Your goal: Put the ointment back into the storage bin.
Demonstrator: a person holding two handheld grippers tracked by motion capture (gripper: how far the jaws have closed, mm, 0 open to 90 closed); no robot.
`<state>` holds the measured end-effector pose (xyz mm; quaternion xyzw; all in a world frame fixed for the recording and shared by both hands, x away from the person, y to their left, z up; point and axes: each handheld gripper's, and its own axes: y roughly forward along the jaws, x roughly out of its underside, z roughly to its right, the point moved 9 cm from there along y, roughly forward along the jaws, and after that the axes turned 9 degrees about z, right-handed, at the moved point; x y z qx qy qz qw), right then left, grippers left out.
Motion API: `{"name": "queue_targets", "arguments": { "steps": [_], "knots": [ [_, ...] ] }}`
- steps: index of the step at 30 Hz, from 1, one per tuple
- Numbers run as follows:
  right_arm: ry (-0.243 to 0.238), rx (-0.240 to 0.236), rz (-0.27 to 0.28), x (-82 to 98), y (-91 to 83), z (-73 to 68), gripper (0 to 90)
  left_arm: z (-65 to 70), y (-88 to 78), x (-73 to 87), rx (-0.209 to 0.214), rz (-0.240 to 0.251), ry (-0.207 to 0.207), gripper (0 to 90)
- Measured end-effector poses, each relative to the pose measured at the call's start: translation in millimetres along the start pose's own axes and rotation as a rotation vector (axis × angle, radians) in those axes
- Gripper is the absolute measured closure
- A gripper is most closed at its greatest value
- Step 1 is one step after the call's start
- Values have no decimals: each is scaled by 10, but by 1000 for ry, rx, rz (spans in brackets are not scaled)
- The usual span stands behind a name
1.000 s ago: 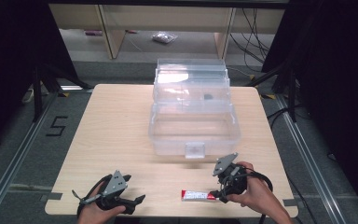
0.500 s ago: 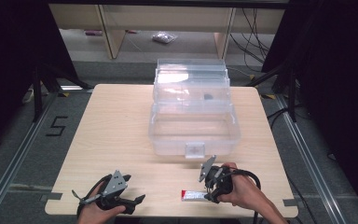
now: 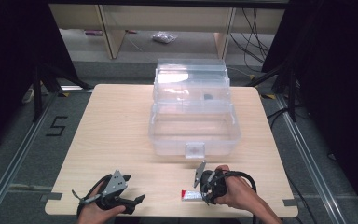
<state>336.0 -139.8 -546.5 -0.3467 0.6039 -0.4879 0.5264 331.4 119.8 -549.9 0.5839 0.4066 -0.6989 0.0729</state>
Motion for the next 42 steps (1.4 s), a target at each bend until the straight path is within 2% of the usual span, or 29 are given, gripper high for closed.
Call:
{"name": "queue_targets", "arguments": {
  "steps": [1, 2, 3, 5, 7, 9, 11, 14, 15, 16, 17, 19, 20, 21, 23, 25, 26, 27, 29, 30, 31, 32, 34, 35, 38, 39, 40, 41, 42],
  "knots": [
    [-34, -11, 7, -15, 19, 18, 590, 1, 0, -1, 0, 2, -3, 149],
    [0, -5, 2, -9, 19, -1, 592, 6, 2, -4, 1, 6, -8, 149],
    [-47, -15, 10, -16, 45, 30, 598, 6, 2, -4, 1, 6, -8, 150],
    [-24, -16, -11, -17, 49, -1, 605, 4, 3, -5, 2, 8, -7, 150],
    [-42, -16, -13, -24, 70, 10, 607, 17, -1, -11, 10, 13, -13, 149],
    [-2, -22, -33, -9, 70, -17, 614, 7, 2, -11, 3, 14, -12, 149],
    [-14, -14, -39, -4, 85, -10, 621, 7, 4, -8, 3, 14, -13, 149],
    [-37, -19, -49, -1, 90, 2, 627, 8, 6, -9, 3, 14, -12, 149],
    [-102, -27, -37, -14, 121, 42, 639, 7, 5, -10, 3, 14, -11, 149],
    [-102, -27, -37, -14, 121, 42, 639, 7, 5, -10, 3, 14, -11, 150],
    [-41, -22, -61, 1, 108, -5, 642, 12, 5, -12, 4, 16, -14, 150],
    [-68, -25, -59, -5, 133, 8, 653, 9, 2, -12, 3, 16, -11, 149],
    [-55, -24, -72, 3, 133, -3, 654, 9, 2, -12, 3, 16, -11, 150],
    [-82, -29, -61, -1, 151, 15, 656, 19, 5, -14, 8, 18, -18, 150],
    [-50, -34, -84, 4, 140, -16, 658, 19, 4, -13, 8, 17, -17, 149],
    [-97, -36, -75, -16, 165, 14, 667, 7, 5, -11, 2, 15, -12, 150],
    [-49, -35, -95, -2, 159, -16, 678, 8, 5, -12, 3, 15, -12, 149],
    [-84, -36, -77, -23, 178, 10, 687, 9, 4, -13, 3, 16, -11, 149],
    [-96, -46, -78, -33, 198, 15, 702, 8, 4, -13, 4, 18, -11, 150],
    [-57, -45, -103, -13, 184, -11, 705, 8, 4, -13, 4, 18, -11, 149],
    [-57, -45, -103, -13, 184, -11, 705, 8, 3, -14, 4, 18, -12, 149],
    [-91, -37, -93, -18, 198, 17, 706, 2, -3, -8, 5, 8, -5, 149],
    [-87, -36, -95, -17, 196, 15, 706, 10, 4, -14, 5, 19, -13, 150],
    [-53, -41, -109, -13, 179, -12, 706, 8, 4, -12, 4, 17, -10, 150],
    [-70, -43, -113, -11, 160, -12, 707, 20, 5, -16, 9, 20, -16, 150],
    [-103, -39, -79, -41, 155, 10, 707, 5, 5, -11, 3, 16, -9, 150],
    [-103, -39, -79, -41, 155, 10, 707, 5, 5, -11, 3, 16, -9, 149],
    [-66, -40, -97, -27, 116, -13, 708, 19, 7, -16, 8, 21, -18, 150],
    [-96, -45, -100, -31, 108, 8, 707, 19, 4, -16, 9, 20, -16, 149]
  ]
}}
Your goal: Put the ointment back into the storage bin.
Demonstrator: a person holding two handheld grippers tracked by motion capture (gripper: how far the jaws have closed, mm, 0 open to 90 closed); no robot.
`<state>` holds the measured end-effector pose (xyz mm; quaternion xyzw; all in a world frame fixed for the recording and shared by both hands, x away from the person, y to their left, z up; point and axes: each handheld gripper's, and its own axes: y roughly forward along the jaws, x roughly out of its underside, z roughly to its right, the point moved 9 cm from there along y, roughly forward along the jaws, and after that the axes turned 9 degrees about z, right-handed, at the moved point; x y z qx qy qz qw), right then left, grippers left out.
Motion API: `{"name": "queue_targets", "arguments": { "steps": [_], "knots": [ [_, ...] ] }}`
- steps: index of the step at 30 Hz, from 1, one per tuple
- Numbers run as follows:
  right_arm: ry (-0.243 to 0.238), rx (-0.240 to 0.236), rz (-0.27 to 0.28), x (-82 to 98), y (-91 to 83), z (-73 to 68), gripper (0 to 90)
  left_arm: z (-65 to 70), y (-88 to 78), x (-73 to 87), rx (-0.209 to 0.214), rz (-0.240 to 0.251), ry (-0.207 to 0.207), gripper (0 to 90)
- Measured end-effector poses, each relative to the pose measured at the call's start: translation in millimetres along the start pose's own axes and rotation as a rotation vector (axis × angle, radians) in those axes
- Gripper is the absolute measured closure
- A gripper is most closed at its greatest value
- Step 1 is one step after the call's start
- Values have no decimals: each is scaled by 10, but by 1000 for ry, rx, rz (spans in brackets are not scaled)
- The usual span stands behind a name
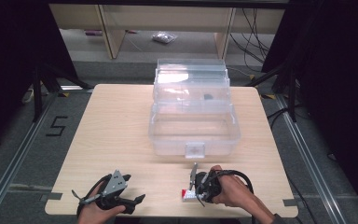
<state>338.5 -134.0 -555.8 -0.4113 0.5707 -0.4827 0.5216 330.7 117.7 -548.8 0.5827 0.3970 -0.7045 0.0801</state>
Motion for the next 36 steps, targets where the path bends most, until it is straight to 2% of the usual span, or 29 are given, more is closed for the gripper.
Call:
{"name": "queue_targets", "arguments": {
  "steps": [1, 3, 4, 5, 9, 11, 12, 13, 15, 16, 18, 20, 21, 22, 23, 24, 25, 26, 27, 28, 29, 32, 34, 35, 36],
  "knots": [
    [-5, -1, -4, 4, -7, 4, 708, 0, -11, 4, 2, -13, 2, 149],
    [-4, 6, 8, 13, -6, 18, 708, -8, -4, 3, -1, -6, 6, 150],
    [28, 10, -2, 11, -30, -4, 708, -12, 0, 3, -6, -2, 5, 149],
    [35, 12, -1, 10, -52, 2, 708, -13, 1, 4, -7, -3, 3, 150],
    [29, 11, 4, 11, -78, 20, 708, -11, 0, 3, -5, -2, 5, 150],
    [43, 8, 17, -5, -115, 17, 708, -11, 0, 2, -5, -2, 4, 150],
    [43, 8, 17, -5, -115, 17, 708, -11, 0, 2, -5, -2, 4, 150],
    [15, 3, 25, -20, -153, 44, 708, -12, 0, 3, -6, -1, 3, 150],
    [30, 8, 42, -26, -206, 57, 708, -11, 0, 3, -5, -2, 3, 149],
    [13, 7, 41, -31, -229, 73, 708, -12, 1, 3, -5, -2, 3, 149],
    [51, 14, 38, -19, -287, 76, 708, -11, 0, 3, -5, -2, 2, 149],
    [46, 24, 44, -17, -312, 95, 708, -12, 0, 3, -5, -1, 2, 149],
    [58, 22, 44, -14, -342, 98, 708, -11, -4, 5, -3, -6, 1, 149],
    [20, 23, 59, -22, -366, 140, 708, -12, 0, 3, -6, -2, 1, 150],
    [53, 28, 51, -1, -425, 142, 708, -11, -2, 4, -3, -4, 2, 150],
    [59, 17, 60, -10, -441, 138, 708, -12, 1, 3, -5, -2, 2, 149],
    [1, 21, 75, -15, -456, 191, 708, -12, 2, 5, -5, -2, 2, 149],
    [40, 22, 69, -9, -495, 173, 708, -12, 2, 6, -5, -3, 2, 149],
    [16, 26, 79, -17, -521, 204, 708, -12, 2, 5, -5, -3, 2, 149],
    [16, 26, 79, -17, -521, 204, 708, -12, 2, 5, -5, -3, 2, 149],
    [18, 30, 86, -9, -591, 249, 708, -10, -3, 4, -2, -6, 1, 150],
    [53, 42, 87, -2, -693, 288, 708, -5, 1, 3, -1, 0, -4, 149],
    [47, 52, 94, 2, -751, 338, 708, -3, 1, 2, 0, 0, -4, 149],
    [87, 62, 89, 15, -787, 339, 708, -4, 0, 3, -1, 0, -4, 150],
    [87, 57, 94, 18, -813, 358, 708, -4, 0, 3, -1, 0, -5, 149]
  ]
}}
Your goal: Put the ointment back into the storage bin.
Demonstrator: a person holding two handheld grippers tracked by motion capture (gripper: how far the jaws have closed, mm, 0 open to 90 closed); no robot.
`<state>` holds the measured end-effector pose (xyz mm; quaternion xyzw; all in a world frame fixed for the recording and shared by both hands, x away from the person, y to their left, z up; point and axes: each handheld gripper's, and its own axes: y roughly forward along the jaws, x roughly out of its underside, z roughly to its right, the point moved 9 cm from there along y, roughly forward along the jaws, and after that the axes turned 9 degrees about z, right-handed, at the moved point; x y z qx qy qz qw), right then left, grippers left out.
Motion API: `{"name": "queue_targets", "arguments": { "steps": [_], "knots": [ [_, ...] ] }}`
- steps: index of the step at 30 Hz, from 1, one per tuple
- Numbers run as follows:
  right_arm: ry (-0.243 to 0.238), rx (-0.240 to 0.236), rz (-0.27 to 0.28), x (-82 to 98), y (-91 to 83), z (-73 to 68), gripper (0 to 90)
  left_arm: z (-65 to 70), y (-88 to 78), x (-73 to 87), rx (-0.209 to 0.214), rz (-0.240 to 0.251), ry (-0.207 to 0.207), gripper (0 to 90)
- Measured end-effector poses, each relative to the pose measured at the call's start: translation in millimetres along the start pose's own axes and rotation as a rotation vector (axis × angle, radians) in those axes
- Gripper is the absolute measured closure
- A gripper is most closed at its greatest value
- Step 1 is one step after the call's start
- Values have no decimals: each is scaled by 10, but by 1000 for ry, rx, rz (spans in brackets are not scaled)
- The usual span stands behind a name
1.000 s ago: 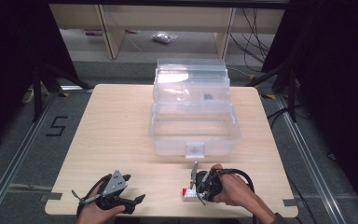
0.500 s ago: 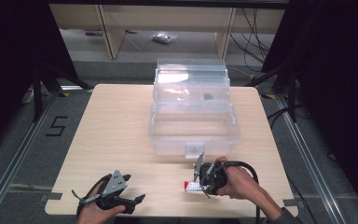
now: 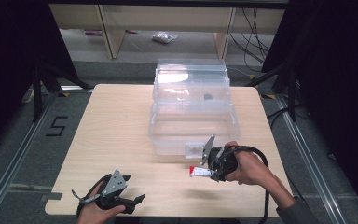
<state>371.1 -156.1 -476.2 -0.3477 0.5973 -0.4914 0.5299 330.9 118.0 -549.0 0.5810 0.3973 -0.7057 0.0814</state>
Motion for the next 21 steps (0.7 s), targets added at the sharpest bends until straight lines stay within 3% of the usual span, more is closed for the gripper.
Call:
{"name": "queue_targets", "arguments": {
  "steps": [1, 3, 4, 6, 9, 10, 12, 13, 14, 15, 16, 17, 18, 19, 21],
  "knots": [
    [-31, -2, 8, -11, -24, 39, 708, 1, -3, 1, 3, -3, 1, 149],
    [3, 11, 0, 2, -102, 65, 708, 0, 0, 0, 1, 0, 1, 149],
    [-28, 8, 12, -10, -111, 94, 708, -1, 0, 1, 0, 0, 0, 149],
    [4, 19, 7, 2, -187, 123, 708, 0, 1, -1, 1, 0, 1, 149],
    [-15, 31, 16, -11, -292, 205, 708, -1, 0, 0, 0, 0, 0, 149],
    [15, 40, 12, -3, -326, 210, 708, -1, 1, 0, 0, 0, 1, 149],
    [-27, 41, 20, -12, -359, 273, 708, -11, 2, 3, -5, -4, 9, 150],
    [11, 48, 10, 0, -395, 270, 708, -8, 1, 2, -4, -2, 6, 149],
    [-13, 47, 19, -10, -408, 311, 708, -2, 3, -1, -2, 1, 0, 149],
    [17, 54, 19, -6, -436, 315, 708, -1, -1, 1, 1, -2, 3, 149],
    [-14, 48, 30, -18, -444, 353, 708, -1, 2, 0, 0, 0, 0, 149],
    [21, 56, 22, -6, -461, 351, 708, -2, 1, 1, 0, 0, 0, 149],
    [-9, 53, 31, -16, -463, 393, 708, -2, 0, 0, 0, 0, 0, 149],
    [30, 61, 22, -1, -474, 401, 708, -2, 0, 0, 0, 0, 0, 150],
    [-12, 58, 26, -7, -475, 469, 708, -1, 2, 1, 1, -1, 1, 149]
  ]
}}
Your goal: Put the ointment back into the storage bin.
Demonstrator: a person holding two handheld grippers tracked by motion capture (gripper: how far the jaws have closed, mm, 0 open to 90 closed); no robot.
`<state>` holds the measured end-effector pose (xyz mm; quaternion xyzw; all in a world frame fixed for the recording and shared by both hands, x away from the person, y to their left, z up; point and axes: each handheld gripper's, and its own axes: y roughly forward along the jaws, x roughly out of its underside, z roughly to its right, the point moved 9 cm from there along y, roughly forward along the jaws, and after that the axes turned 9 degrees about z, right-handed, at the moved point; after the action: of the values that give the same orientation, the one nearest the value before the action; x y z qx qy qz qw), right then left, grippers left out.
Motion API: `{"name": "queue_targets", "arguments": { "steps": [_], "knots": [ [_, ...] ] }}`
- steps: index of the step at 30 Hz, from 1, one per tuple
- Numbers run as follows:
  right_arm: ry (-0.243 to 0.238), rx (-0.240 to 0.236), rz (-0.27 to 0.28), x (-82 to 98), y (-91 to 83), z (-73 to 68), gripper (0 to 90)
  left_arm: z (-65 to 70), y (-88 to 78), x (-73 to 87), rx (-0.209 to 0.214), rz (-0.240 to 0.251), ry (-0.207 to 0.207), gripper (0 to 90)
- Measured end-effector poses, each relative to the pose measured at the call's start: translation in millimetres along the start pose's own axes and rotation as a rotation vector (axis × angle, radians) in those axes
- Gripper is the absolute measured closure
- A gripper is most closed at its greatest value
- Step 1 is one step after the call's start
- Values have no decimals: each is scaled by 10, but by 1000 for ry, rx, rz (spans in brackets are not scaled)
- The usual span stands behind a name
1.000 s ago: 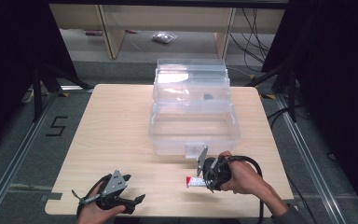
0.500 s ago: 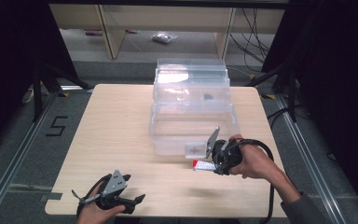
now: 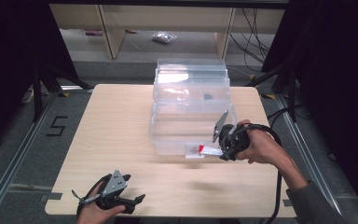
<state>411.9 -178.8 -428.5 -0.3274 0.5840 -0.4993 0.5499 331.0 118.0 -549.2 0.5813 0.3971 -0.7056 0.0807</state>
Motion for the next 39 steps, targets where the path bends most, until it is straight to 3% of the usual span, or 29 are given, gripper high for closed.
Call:
{"name": "queue_targets", "arguments": {
  "steps": [1, 4, 8, 11, 16, 22, 26, 31, 32, 39],
  "knots": [
    [42, 7, -9, 4, -14, -1, 708, 0, 1, 1, 0, 0, 0, 149],
    [8, 7, -6, -5, -14, 85, 708, -5, -2, 1, -2, -3, 2, 150],
    [41, 24, -27, 0, -41, 146, 708, 1, 0, 0, 1, 0, 0, 149],
    [20, 18, -28, -5, -40, 210, 708, 2, 0, -2, 0, 1, -1, 149],
    [39, 15, -34, -11, -22, 290, 708, 1, -1, -1, 0, 1, 0, 150],
    [20, 10, -33, -28, 5, 401, 708, 0, -1, 0, 0, 1, -1, 149],
    [33, 16, -44, -31, 13, 466, 708, 2, 1, 0, 2, 0, 0, 149],
    [4, 10, -44, -50, 36, 548, 708, -6, -1, 0, -2, -2, 6, 149],
    [40, 17, -48, -47, 35, 549, 707, 2, 0, -2, 2, 2, -1, 149],
    [47, 18, -48, -37, 115, 694, 708, 0, -1, 0, 1, 1, -1, 150]
  ]
}}
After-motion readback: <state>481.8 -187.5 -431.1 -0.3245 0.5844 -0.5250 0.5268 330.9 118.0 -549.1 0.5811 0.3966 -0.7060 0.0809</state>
